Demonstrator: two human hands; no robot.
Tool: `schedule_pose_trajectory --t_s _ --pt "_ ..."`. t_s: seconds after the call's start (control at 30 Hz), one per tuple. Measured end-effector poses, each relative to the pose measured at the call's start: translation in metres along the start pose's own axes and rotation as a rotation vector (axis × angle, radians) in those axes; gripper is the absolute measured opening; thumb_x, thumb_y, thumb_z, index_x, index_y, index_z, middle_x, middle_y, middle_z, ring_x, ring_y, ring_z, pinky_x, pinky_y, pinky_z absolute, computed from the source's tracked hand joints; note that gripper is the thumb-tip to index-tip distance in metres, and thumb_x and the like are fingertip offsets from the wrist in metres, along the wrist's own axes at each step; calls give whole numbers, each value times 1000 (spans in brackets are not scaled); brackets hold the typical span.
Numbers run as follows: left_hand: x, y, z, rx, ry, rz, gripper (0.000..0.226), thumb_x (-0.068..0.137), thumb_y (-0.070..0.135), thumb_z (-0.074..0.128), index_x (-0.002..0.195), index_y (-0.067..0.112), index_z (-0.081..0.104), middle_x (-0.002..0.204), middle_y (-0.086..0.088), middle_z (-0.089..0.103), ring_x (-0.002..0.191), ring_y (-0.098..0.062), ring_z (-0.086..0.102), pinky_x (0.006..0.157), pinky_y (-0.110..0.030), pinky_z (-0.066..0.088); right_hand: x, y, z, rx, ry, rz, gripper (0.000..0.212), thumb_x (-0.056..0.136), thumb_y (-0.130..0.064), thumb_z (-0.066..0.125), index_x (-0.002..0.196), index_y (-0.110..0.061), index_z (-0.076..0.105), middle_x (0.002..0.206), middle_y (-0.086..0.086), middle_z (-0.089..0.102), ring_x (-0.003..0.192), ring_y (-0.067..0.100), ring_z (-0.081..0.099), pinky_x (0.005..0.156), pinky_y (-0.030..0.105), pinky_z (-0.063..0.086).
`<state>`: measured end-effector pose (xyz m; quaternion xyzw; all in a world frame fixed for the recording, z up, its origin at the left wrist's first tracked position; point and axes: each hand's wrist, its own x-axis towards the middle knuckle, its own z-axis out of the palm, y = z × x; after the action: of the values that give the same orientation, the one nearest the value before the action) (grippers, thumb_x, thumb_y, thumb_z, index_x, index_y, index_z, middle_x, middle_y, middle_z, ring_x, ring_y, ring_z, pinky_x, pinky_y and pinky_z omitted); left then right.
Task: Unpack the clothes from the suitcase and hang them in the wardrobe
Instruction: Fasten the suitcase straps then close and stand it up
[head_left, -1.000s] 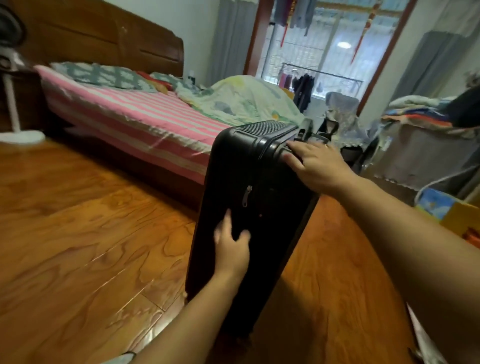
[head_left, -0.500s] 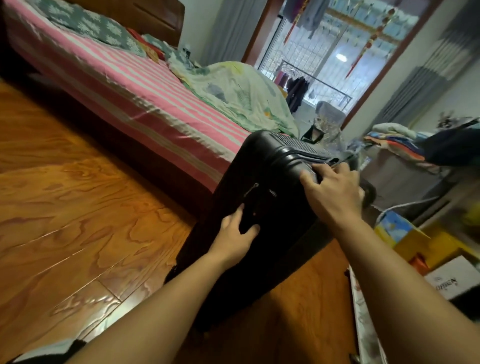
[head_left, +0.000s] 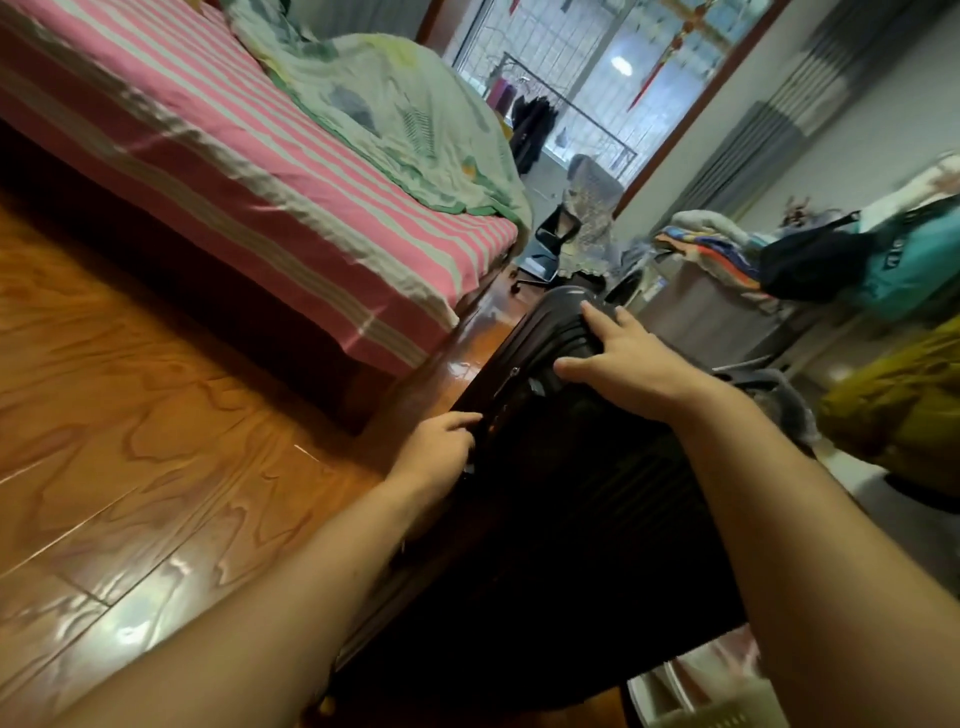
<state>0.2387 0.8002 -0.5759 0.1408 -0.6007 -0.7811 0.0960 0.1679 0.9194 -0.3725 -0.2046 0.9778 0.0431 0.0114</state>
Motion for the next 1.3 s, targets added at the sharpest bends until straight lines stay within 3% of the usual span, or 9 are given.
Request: schedule_pose_trajectory --t_s 0.1,0.17,0.3,0.53,0.73,0.83,1.03,1.2,1.3 --pt "6 16 14 -259 -5 22 33 103 14 47 125 24 69 120 3 65 103 -14 62 82 -29 50 -12 5 1 -18 -24 1 94 76 -76 54 154 -52 7 168 -2 -7 152 39 2 121 57 12" --pt "4 22 19 -336 -54 19 32 106 19 45 130 22 66 122 2 66 105 -13 64 81 -29 49 -21 10 0 -21 -40 -1 88 82 -72 58 152 -55 7 167 -4 -9 152 40 -1 122 57 10" --pt "3 26 24 -181 -101 99 26 99 20 63 124 21 70 114 0 70 99 -11 66 72 -21 48 -33 18 -3 -15 -48 -12 88 81 -68 63 150 -60 10 167 -7 -8 153 36 -1 122 55 11" --pt "15 34 18 -18 -175 132 7 88 16 77 91 16 70 91 -5 70 82 -17 66 67 -26 53 -47 23 -4 1 8 -2 84 81 -61 67 150 -56 19 167 -3 1 153 30 6 123 47 13" --pt "21 57 -2 -230 -530 -232 1 94 12 68 94 13 67 90 -1 68 82 -10 62 75 -21 51 -52 26 -4 23 7 5 80 85 -56 68 151 -54 22 167 -1 5 153 29 8 124 45 13" --pt "25 64 -10 -70 -555 -227 6 96 16 66 91 13 69 76 3 65 69 -7 58 71 -20 50 -50 27 -3 22 13 -4 79 86 -54 67 151 -54 22 167 -1 5 153 28 7 124 46 12" --pt "22 77 10 407 -438 122 15 101 17 47 93 11 59 74 -4 52 58 -15 46 55 -27 40 -43 31 -2 19 17 -1 84 80 -62 67 150 -56 21 167 -3 6 153 30 7 123 49 14" --pt "27 78 7 455 -463 123 26 104 28 48 97 8 63 69 -4 47 54 -15 42 50 -24 40 -44 28 -2 41 13 14 92 69 -68 63 149 -57 22 166 -4 6 152 30 8 123 49 14" --pt "29 72 1 348 -534 9 24 103 26 50 94 9 64 68 -1 51 53 -12 45 51 -24 39 -44 28 -2 53 8 14 90 71 -66 64 149 -57 21 166 -4 6 152 30 8 123 50 15"
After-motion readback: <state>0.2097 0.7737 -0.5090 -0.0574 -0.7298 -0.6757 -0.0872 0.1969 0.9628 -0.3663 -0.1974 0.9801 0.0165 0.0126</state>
